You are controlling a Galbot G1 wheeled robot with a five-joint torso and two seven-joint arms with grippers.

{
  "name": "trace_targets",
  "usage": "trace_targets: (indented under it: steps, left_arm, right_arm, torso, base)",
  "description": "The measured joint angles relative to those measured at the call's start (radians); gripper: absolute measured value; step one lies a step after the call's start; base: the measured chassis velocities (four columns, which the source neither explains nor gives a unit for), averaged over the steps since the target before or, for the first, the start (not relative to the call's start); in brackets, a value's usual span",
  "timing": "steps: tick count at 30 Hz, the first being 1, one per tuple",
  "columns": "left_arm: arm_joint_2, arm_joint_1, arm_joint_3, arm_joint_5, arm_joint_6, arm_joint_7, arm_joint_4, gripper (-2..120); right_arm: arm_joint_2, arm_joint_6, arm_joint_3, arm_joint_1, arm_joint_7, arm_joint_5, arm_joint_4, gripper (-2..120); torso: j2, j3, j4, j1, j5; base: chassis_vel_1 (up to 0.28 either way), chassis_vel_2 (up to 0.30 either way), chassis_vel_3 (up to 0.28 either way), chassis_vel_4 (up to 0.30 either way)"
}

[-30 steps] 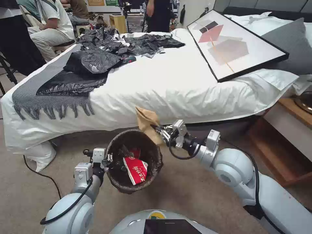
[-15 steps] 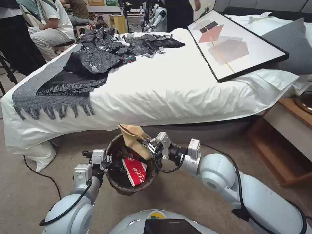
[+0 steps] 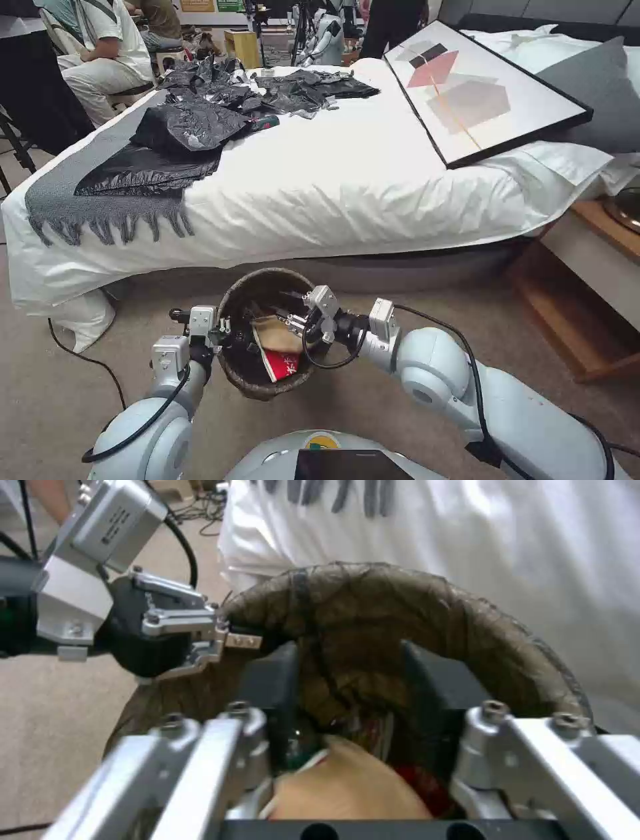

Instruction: Pick up the trash bin, then pick up the garbage from the floor and place it into the trash bin.

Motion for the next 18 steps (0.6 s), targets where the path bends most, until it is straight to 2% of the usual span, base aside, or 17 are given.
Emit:
trace_targets:
  steps: [1, 4, 8, 11, 12, 15, 18]
  left_arm:
    - [0.0, 0.0, 0.0, 0.0, 0.0, 0.0, 0.0, 2]
    - [0.0, 0.0, 0.001, 0.0, 0.0, 0.0, 0.0, 2]
    - [0.0, -0.001, 0.001, 0.0, 0.0, 0.0, 0.0, 2]
    - [0.0, -0.002, 0.001, -0.001, 0.0, 0.0, 0.0, 2]
    - [0.0, -0.002, 0.001, -0.001, 0.0, 0.0, 0.0, 2]
    - [-0.002, -0.002, 0.002, -0.001, 0.0, 0.001, 0.0, 2]
    - [-0.003, -0.003, 0.003, -0.001, 0.0, 0.001, 0.0, 2]
  right_arm:
    - [0.0, 0.0, 0.0, 0.0, 0.0, 0.0, 0.0, 43]
    - [0.001, 0.0, 0.002, 0.0, 0.006, 0.002, 0.006, 60]
    - [0.001, 0.0, 0.008, 0.0, 0.01, 0.005, 0.011, 69]
    - [0.001, 0.001, 0.042, -0.002, 0.021, 0.025, 0.026, 86]
    - [0.001, 0.001, 0.042, -0.002, 0.021, 0.025, 0.026, 86]
    - [0.001, 0.007, 0.091, -0.01, 0.035, 0.051, 0.045, 97]
    - [-0.001, 0.023, 0.137, -0.02, 0.051, 0.071, 0.062, 100]
  torso:
    - [0.0, 0.0, 0.0, 0.0, 0.0]
    - [0.0, 0.0, 0.0, 0.0, 0.0]
    - [0.0, 0.0, 0.0, 0.0, 0.0]
    - [0.0, 0.0, 0.0, 0.0, 0.0]
    - [0.0, 0.0, 0.0, 0.0, 0.0]
    - [0.0, 0.0, 0.0, 0.0, 0.0]
    - [0.0, 0.0, 0.0, 0.0, 0.0]
  base:
    - [0.0, 0.0, 0.0, 0.0]
    - [0.0, 0.0, 0.0, 0.0]
    - [0.0, 0.0, 0.0, 0.0]
    - [0.0, 0.0, 0.0, 0.0]
    - [0.0, 0.0, 0.0, 0.0]
    - [0.0, 0.0, 0.0, 0.0]
    - [0.0, 0.0, 0.0, 0.0]
